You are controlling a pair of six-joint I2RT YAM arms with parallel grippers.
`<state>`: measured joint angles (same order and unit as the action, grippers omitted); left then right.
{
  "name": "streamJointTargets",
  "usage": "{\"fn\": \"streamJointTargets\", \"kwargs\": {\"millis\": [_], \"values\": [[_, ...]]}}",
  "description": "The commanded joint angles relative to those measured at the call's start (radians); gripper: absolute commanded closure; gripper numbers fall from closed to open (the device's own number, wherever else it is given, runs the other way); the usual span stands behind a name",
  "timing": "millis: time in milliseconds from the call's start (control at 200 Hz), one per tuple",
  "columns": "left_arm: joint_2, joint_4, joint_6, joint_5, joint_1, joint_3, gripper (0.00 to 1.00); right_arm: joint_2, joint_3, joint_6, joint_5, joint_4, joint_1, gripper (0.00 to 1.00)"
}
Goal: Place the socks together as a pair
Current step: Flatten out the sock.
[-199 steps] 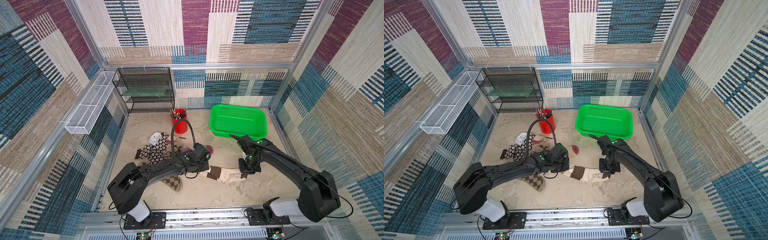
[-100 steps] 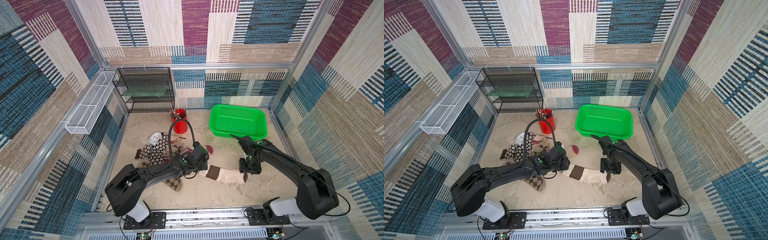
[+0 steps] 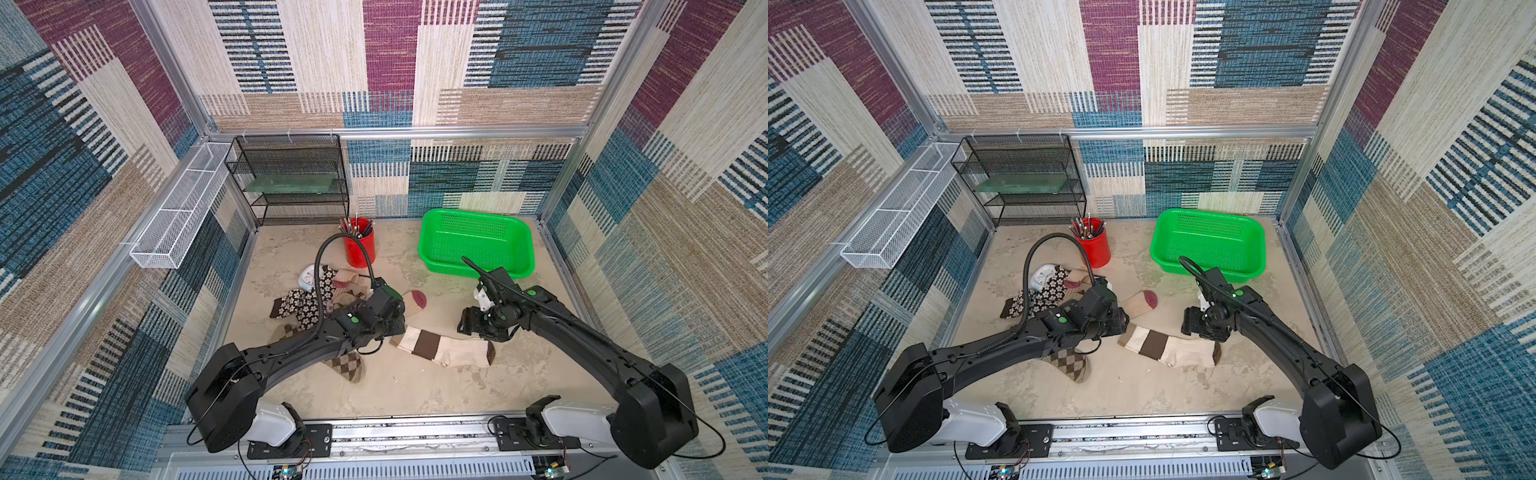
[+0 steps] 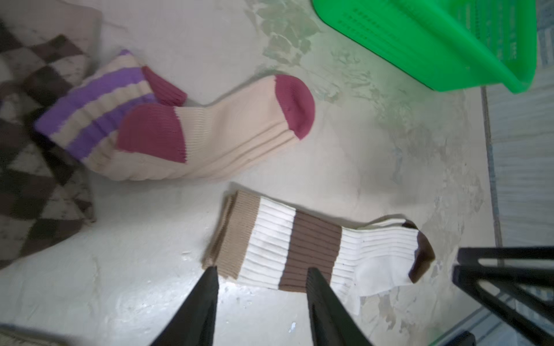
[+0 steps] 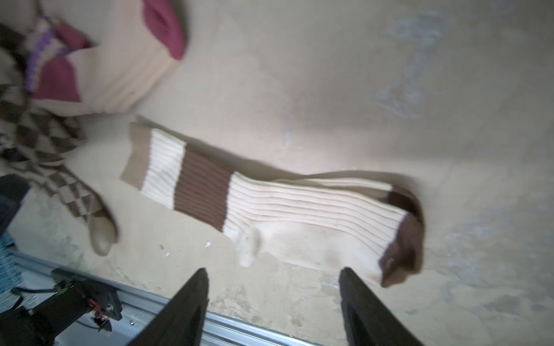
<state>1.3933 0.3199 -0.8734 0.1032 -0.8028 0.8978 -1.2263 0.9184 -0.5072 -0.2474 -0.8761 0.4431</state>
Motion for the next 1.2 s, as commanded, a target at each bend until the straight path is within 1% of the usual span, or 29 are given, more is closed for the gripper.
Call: {"fn": "streamJointTargets", "kwargs": {"millis": [0, 50, 135, 175, 205, 275, 401, 466, 526, 566, 656, 746, 791, 826, 871, 967, 1077, 1137, 1197], "values": [[-0.081, 0.095, -0.037, -0.047, 0.064, -0.025, 0.47, 0.088, -0.023, -0.022, -0.060, 0.190, 0.042, 0.07], [-0.130, 0.140, -0.009, -0.034, 0.101, -0.025, 0.41, 0.138, -0.045, -0.027, -0.068, 0.240, 0.057, 0.04], [-0.194, 0.209, 0.051, -0.048, 0.178, -0.019, 0.30, 0.213, -0.086, -0.040, -0.049, 0.289, 0.079, 0.00], [-0.213, 0.244, 0.082, -0.064, 0.218, -0.013, 0.28, 0.245, -0.103, -0.044, -0.037, 0.303, 0.088, 0.04], [-0.224, 0.272, 0.106, -0.071, 0.244, -0.005, 0.24, 0.267, -0.119, -0.042, -0.038, 0.314, 0.091, 0.04], [-0.236, 0.318, 0.165, -0.101, 0.302, 0.009, 0.22, 0.310, -0.151, -0.039, -0.049, 0.337, 0.095, 0.04], [-0.180, 0.389, 0.236, -0.249, 0.415, 0.041, 0.22, 0.351, -0.208, -0.030, -0.082, 0.377, 0.099, 0.04], [-0.151, 0.441, 0.265, -0.315, 0.439, 0.061, 0.24, 0.349, -0.220, -0.034, -0.103, 0.378, 0.101, 0.04], [-0.150, 0.447, 0.284, -0.394, 0.439, 0.050, 0.25, 0.336, -0.219, -0.040, -0.104, 0.364, 0.106, 0.04], [-0.157, 0.447, 0.284, -0.428, 0.439, 0.030, 0.26, 0.327, -0.221, -0.040, -0.107, 0.359, 0.109, 0.04], [-0.181, 0.465, 0.286, -0.421, 0.438, -0.014, 0.27, 0.295, -0.234, -0.038, -0.102, 0.363, 0.118, 0.04], [-0.204, 0.454, 0.273, -0.431, 0.437, -0.042, 0.27, 0.222, -0.264, -0.067, -0.031, 0.307, 0.107, 0.04], [-0.205, 0.442, 0.273, -0.446, 0.427, -0.042, 0.27, 0.161, -0.261, -0.119, 0.032, 0.232, 0.092, 0.04], [-0.203, 0.430, 0.275, -0.445, 0.410, -0.037, 0.27, 0.111, -0.245, -0.157, 0.073, 0.155, 0.066, 0.04], [-0.191, 0.415, 0.279, -0.435, 0.372, -0.026, 0.27, 0.067, -0.248, -0.175, 0.097, 0.123, 0.050, 0.04], [-0.125, 0.370, 0.264, -0.456, 0.298, 0.007, 0.27, 0.069, -0.246, -0.230, 0.143, 0.117, 0.044, 0.03], [-0.012, 0.317, 0.245, -0.470, 0.195, 0.063, 0.27, 0.070, -0.235, -0.255, 0.185, 0.076, -0.003, 0.01], [0.051, 0.292, 0.237, -0.472, 0.161, 0.094, 0.28, 0.069, -0.234, -0.261, 0.202, 0.059, -0.019, 0.01], [0.103, 0.264, 0.217, -0.472, 0.147, 0.114, 0.28, 0.071, -0.236, -0.261, 0.202, 0.059, -0.028, 0.00]]}}
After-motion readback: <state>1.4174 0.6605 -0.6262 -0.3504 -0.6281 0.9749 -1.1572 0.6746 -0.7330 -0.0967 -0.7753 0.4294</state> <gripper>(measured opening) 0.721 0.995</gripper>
